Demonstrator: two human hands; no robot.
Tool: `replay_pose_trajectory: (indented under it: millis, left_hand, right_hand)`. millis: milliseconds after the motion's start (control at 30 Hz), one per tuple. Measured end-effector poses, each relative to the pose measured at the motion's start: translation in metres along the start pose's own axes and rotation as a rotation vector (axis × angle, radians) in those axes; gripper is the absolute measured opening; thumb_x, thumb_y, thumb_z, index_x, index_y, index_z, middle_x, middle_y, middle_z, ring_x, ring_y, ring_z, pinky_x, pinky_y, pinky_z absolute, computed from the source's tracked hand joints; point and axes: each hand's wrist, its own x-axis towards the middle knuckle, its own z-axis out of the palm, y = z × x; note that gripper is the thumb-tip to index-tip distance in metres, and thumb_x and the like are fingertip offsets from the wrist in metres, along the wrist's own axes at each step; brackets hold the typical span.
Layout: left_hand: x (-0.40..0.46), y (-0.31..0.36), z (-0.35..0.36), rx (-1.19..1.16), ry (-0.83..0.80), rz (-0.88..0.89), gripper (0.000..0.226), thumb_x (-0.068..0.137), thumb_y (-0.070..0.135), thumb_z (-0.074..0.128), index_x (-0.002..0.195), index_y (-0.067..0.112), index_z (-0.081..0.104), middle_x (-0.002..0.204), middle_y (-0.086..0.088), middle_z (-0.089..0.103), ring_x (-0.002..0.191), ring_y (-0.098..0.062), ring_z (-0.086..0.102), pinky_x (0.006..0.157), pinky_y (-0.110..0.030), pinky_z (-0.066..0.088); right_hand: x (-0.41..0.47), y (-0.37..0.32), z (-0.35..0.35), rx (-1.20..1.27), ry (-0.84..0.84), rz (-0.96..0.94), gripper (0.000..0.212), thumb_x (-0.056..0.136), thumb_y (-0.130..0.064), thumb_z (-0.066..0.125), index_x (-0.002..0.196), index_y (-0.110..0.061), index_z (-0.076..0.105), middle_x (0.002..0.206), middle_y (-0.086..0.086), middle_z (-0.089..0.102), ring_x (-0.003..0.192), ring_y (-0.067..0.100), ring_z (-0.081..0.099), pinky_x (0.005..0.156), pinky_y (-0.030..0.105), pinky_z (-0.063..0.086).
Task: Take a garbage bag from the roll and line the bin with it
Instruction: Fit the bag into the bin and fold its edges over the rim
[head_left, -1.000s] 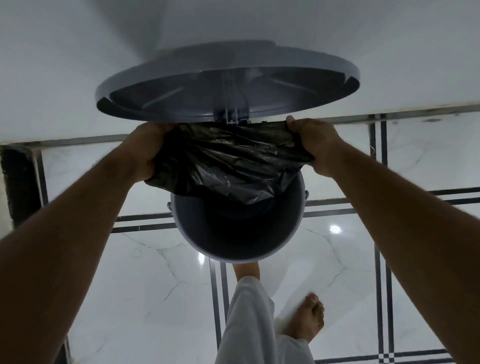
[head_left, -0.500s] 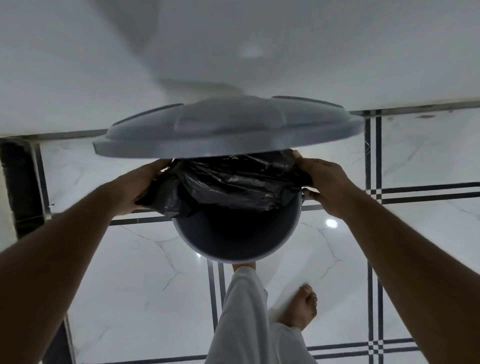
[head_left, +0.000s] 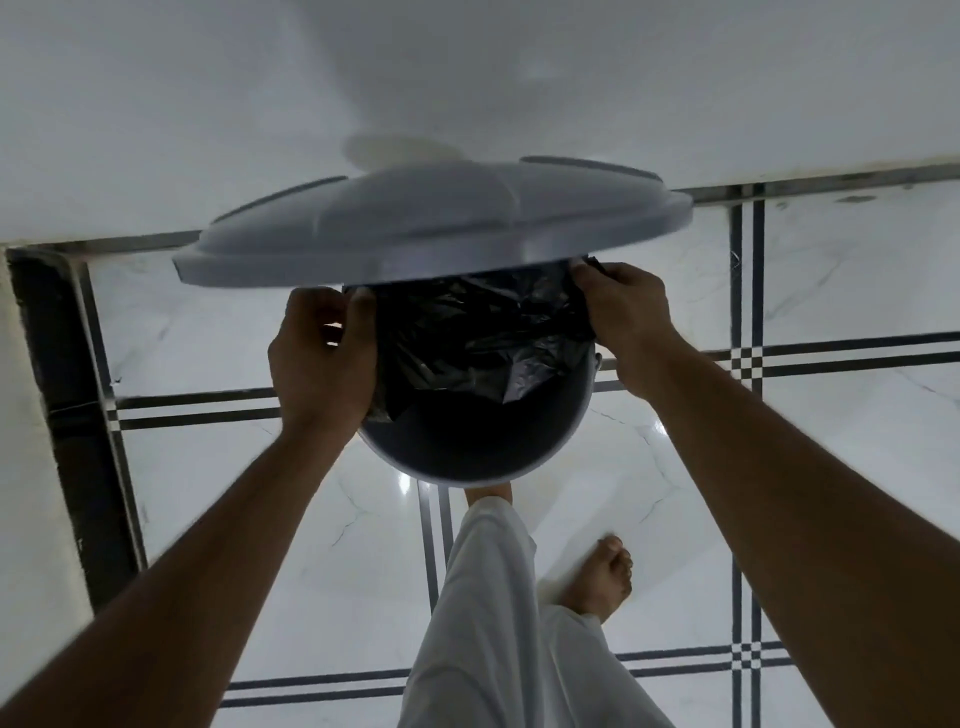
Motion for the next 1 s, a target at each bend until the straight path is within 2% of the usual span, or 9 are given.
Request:
replay_pose_trajectory:
  millis: [67, 133, 267, 467, 567, 633, 733, 833, 1000]
  left_hand:
    - [0.002, -0.002, 0.002, -0.012, -0.020, 0.006, 0.026, 0.104, 0.041, 0.065, 0.106, 0.015, 0.068, 0.089, 0.016, 0.069, 0.078, 0.019, 0.061, 0.069, -0.001, 0.038]
    - [0.006, -0.006, 0.000, -0.015, -0.017, 0.023, 0.024, 0.104, 0.037, 0.065, 0.111, 0.015, 0.070, 0.099, 0.013, 0.073, 0.086, 0.011, 0.065, 0.075, -0.006, 0.044]
    - [0.010, -0.009, -0.007, 0.080, 0.143, 0.147, 0.021, 0.100, 0.032, 0.063, 0.114, 0.018, 0.070, 0.117, 0.002, 0.070, 0.111, -0.021, 0.064, 0.101, -0.045, 0.052]
    - [-0.003, 0.004, -0.014, 0.145, 0.087, 0.259, 0.015, 0.099, 0.034, 0.063, 0.106, 0.021, 0.068, 0.099, 0.007, 0.071, 0.096, -0.022, 0.066, 0.083, -0.032, 0.047]
    - [-0.005, 0.009, -0.007, 0.322, 0.026, 0.192, 0.042, 0.103, 0.052, 0.056, 0.076, 0.020, 0.065, 0.066, 0.005, 0.064, 0.067, -0.025, 0.063, 0.061, -0.030, 0.042]
    - [-0.003, 0.014, 0.000, 0.384, 0.004, 0.094, 0.063, 0.099, 0.068, 0.053, 0.067, 0.015, 0.063, 0.060, -0.001, 0.062, 0.061, -0.026, 0.061, 0.056, -0.029, 0.039]
    - [0.006, 0.017, 0.013, 0.425, -0.021, -0.116, 0.075, 0.089, 0.081, 0.057, 0.093, 0.007, 0.070, 0.083, -0.007, 0.072, 0.078, -0.033, 0.068, 0.067, -0.039, 0.052]
    - [0.013, 0.020, 0.019, 0.395, -0.027, -0.197, 0.046, 0.089, 0.051, 0.070, 0.107, 0.009, 0.073, 0.099, -0.011, 0.076, 0.092, -0.038, 0.074, 0.076, -0.043, 0.059]
    - [0.006, 0.027, 0.013, 0.029, -0.107, -0.135, 0.014, 0.089, 0.025, 0.070, 0.077, 0.020, 0.070, 0.072, 0.008, 0.070, 0.072, -0.017, 0.064, 0.075, -0.030, 0.053]
  right_hand:
    - [0.002, -0.002, 0.003, -0.013, 0.018, -0.008, 0.026, 0.103, -0.039, 0.073, 0.112, -0.016, 0.080, 0.095, -0.003, 0.078, 0.086, 0.017, 0.072, 0.075, 0.026, 0.054]
    - [0.001, -0.005, 0.004, -0.035, 0.027, -0.031, 0.030, 0.104, -0.040, 0.072, 0.120, -0.016, 0.080, 0.103, -0.002, 0.080, 0.097, 0.019, 0.076, 0.084, 0.028, 0.057]
    - [0.000, -0.007, 0.005, -0.107, 0.039, -0.087, 0.032, 0.101, -0.043, 0.072, 0.122, -0.021, 0.079, 0.109, -0.004, 0.080, 0.106, 0.021, 0.077, 0.101, 0.040, 0.062]
    - [-0.012, -0.010, 0.009, -0.257, 0.153, -0.168, 0.066, 0.103, -0.047, 0.070, 0.157, -0.015, 0.051, 0.152, 0.006, 0.061, 0.141, 0.027, 0.057, 0.111, 0.033, 0.044]
    - [-0.034, -0.006, 0.016, -0.468, 0.407, -0.557, 0.045, 0.099, -0.039, 0.067, 0.134, -0.011, 0.064, 0.132, 0.009, 0.063, 0.126, 0.030, 0.056, 0.097, 0.035, 0.042]
    - [-0.043, -0.006, 0.028, -0.461, 0.297, -0.776, 0.027, 0.098, -0.033, 0.064, 0.116, -0.014, 0.071, 0.108, -0.003, 0.069, 0.103, 0.021, 0.065, 0.089, 0.035, 0.053]
    - [-0.056, -0.011, 0.052, -0.518, -0.055, -0.859, 0.029, 0.103, -0.029, 0.057, 0.123, -0.017, 0.074, 0.102, -0.003, 0.078, 0.098, 0.017, 0.075, 0.089, 0.041, 0.063]
    - [-0.060, -0.019, 0.070, -0.589, -0.205, -0.736, 0.035, 0.108, -0.027, 0.056, 0.139, -0.016, 0.068, 0.114, 0.004, 0.080, 0.105, 0.022, 0.077, 0.095, 0.047, 0.064]
    - [-0.052, -0.043, 0.077, -0.738, -0.166, -0.823, 0.041, 0.106, -0.026, 0.059, 0.146, -0.021, 0.065, 0.135, 0.011, 0.072, 0.125, 0.030, 0.067, 0.104, 0.048, 0.059]
